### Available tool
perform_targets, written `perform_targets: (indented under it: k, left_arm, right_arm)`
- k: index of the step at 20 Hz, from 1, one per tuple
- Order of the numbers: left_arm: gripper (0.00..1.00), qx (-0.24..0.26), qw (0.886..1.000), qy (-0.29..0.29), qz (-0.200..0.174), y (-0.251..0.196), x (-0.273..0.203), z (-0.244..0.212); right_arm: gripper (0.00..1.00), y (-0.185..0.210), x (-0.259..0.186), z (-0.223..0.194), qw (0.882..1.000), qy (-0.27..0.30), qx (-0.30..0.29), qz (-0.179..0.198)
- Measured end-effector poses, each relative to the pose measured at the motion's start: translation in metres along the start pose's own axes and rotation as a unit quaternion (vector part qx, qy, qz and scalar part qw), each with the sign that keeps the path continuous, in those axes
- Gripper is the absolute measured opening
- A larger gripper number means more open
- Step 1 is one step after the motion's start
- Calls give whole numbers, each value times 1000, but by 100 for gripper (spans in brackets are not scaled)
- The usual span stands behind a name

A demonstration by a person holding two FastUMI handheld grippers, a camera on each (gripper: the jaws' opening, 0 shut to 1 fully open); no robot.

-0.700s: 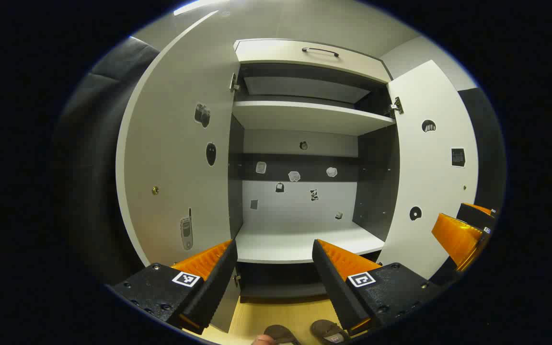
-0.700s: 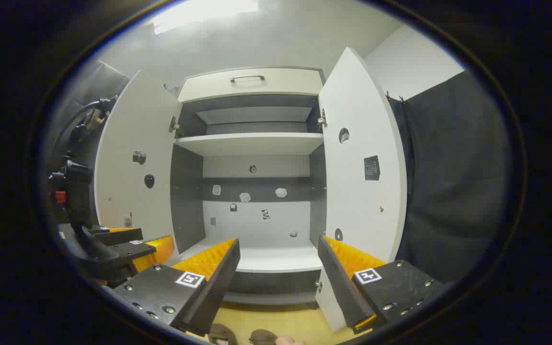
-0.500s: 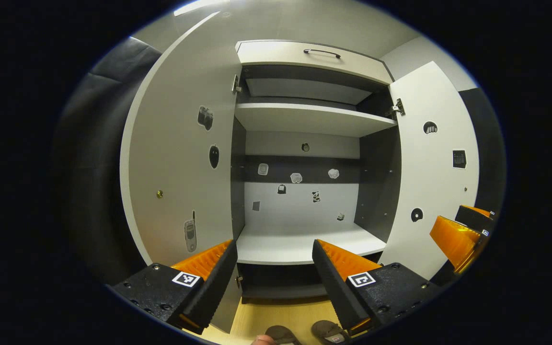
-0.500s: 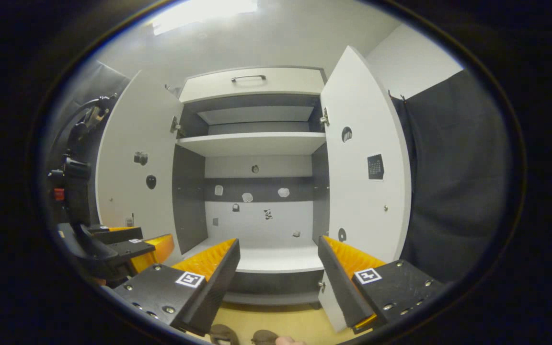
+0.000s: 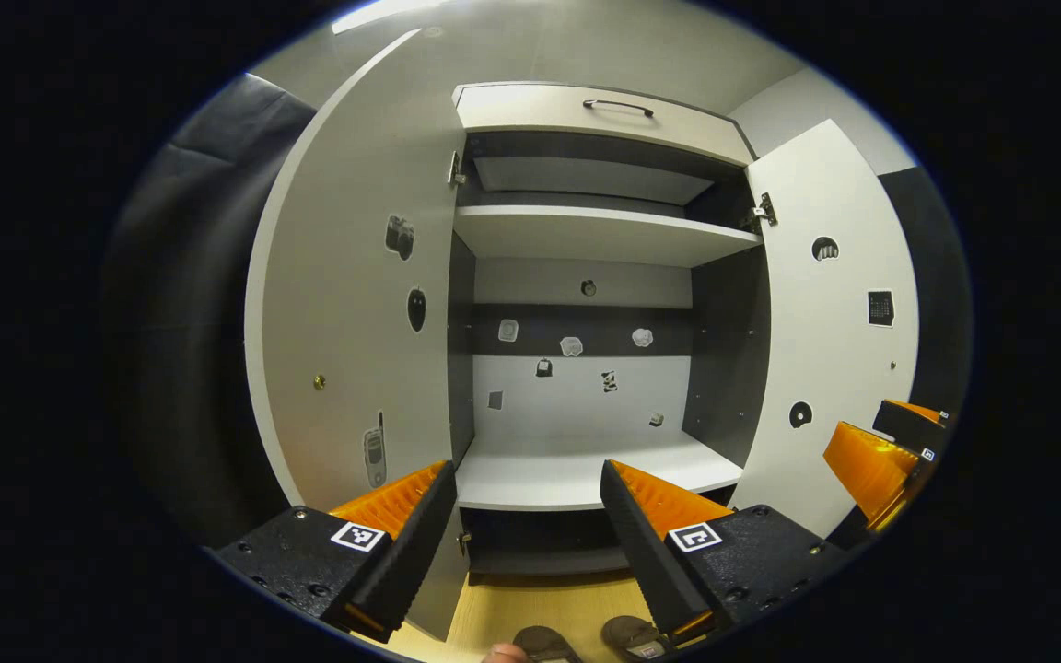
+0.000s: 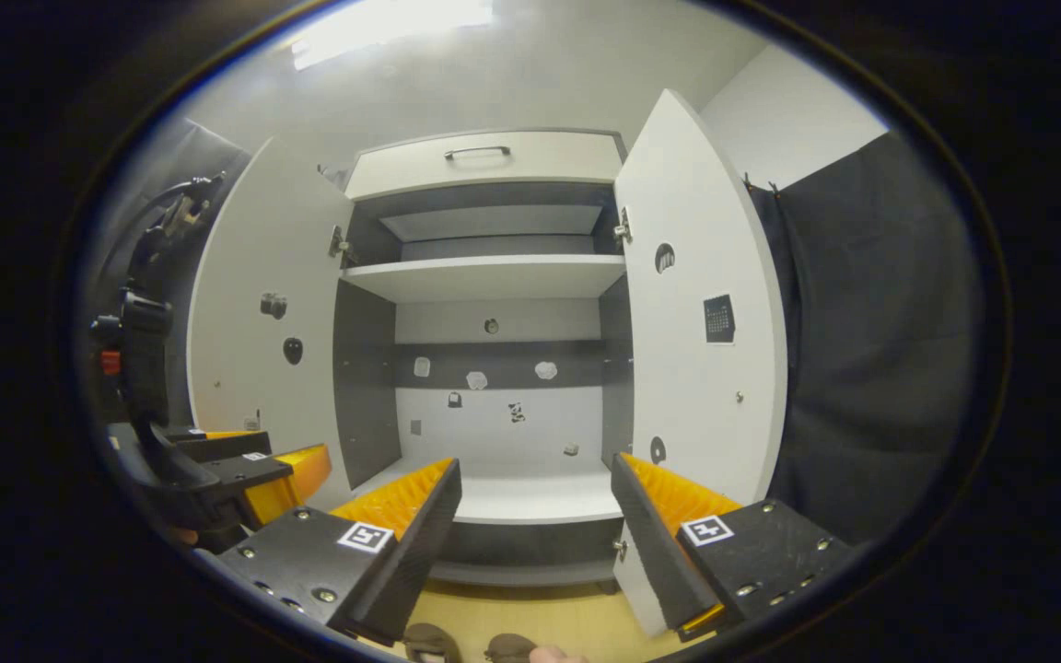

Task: Grab one shoe with the right hand and put it into the shoe cabinet, grab the other shoe with the left hand and put it into the shoe cabinet; then close the right door with the right hand and the left door with the left hand.

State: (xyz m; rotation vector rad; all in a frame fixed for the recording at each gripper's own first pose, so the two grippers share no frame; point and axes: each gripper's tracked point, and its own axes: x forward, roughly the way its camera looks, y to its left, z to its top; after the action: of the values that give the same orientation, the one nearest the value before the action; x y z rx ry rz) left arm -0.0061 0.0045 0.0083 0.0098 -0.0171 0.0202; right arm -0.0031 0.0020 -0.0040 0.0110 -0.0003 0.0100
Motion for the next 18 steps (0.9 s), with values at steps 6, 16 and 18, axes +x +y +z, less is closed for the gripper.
perform_targets:
  k: [6, 16, 18]
  left_arm:
    - [96, -2, 1000, 2, 11, 11, -7, -1]
    - [96, 0, 1000, 11, 22, 24, -16, -10]
    - [96, 2, 1000, 13, 23, 26, -18, -11]
  right_arm:
    - [98, 11, -12, -77, 998, 59, 12, 20]
    - [98, 33, -65, -277, 970, 233, 11, 66]
    - [98, 38, -75, -316, 959, 272, 9, 75]
